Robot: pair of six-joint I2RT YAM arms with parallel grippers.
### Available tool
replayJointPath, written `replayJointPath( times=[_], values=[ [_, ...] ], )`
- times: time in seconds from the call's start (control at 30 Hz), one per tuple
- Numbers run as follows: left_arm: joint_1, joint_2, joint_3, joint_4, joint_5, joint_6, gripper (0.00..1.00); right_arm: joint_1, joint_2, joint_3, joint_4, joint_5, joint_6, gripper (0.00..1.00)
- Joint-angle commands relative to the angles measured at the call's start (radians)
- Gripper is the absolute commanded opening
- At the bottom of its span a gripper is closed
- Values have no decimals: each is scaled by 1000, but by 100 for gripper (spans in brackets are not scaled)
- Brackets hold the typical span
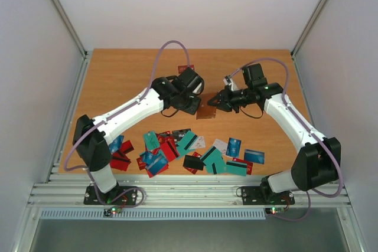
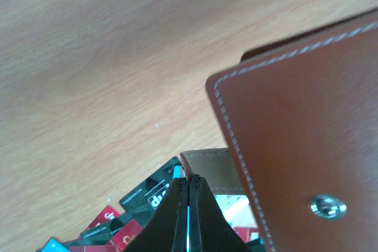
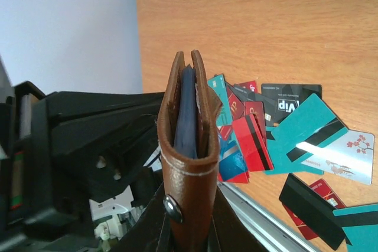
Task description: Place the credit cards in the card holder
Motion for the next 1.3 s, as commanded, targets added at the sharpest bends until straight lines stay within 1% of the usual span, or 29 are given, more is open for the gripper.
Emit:
replayJointPath(
  times=[0.0, 0.07, 0.1, 0.2, 0.23, 0.27, 0.3, 0.37, 0.47, 0.67, 0.73, 0.8, 0.97, 1.2, 1.27],
  values=[
    [15, -44, -48, -25, -113, 21, 0, 9, 13, 18, 5, -29, 2, 1],
    [23, -68, -71, -25, -131, 19, 0, 9, 22, 24, 1, -25, -2, 1],
    [32, -85, -87, -16, -128, 8, 4, 9, 27, 28, -6, -21, -5, 1],
    [83, -143, -127, 13, -75, -25, 48, 10, 34, 47, -31, -7, -21, 1],
    [108, -176, -143, 31, -40, -33, 59, 9, 35, 51, -33, -7, -26, 1],
    [134, -201, -160, 53, 10, -41, 68, 9, 34, 57, -35, -5, -29, 1],
    [161, -222, -189, 80, 101, -47, 75, 9, 35, 60, -30, -10, -27, 1],
    [203, -261, -228, 151, 261, -55, 85, 10, 37, 62, -1, -40, -9, 1],
    [235, -286, -252, 214, 424, -68, 93, 9, 43, 83, 20, -66, 2, 1],
    [251, -322, -288, 356, 588, -142, 94, 9, 40, 119, 32, -91, 13, 1],
    [251, -319, -288, 381, 615, -150, 94, 9, 35, 129, 33, -98, 17, 1],
    [251, -311, -292, 385, 611, -144, 92, 9, 29, 134, 37, -102, 19, 1],
    [256, -314, -304, 381, 571, -152, 78, 9, 7, 122, 63, -125, 39, 1],
    [275, -328, -328, 399, 555, -176, 63, 9, -29, 86, 149, -177, 103, 1],
    [276, -328, -329, 392, 546, -176, 57, 9, -38, 79, 169, -191, 119, 1]
  ],
)
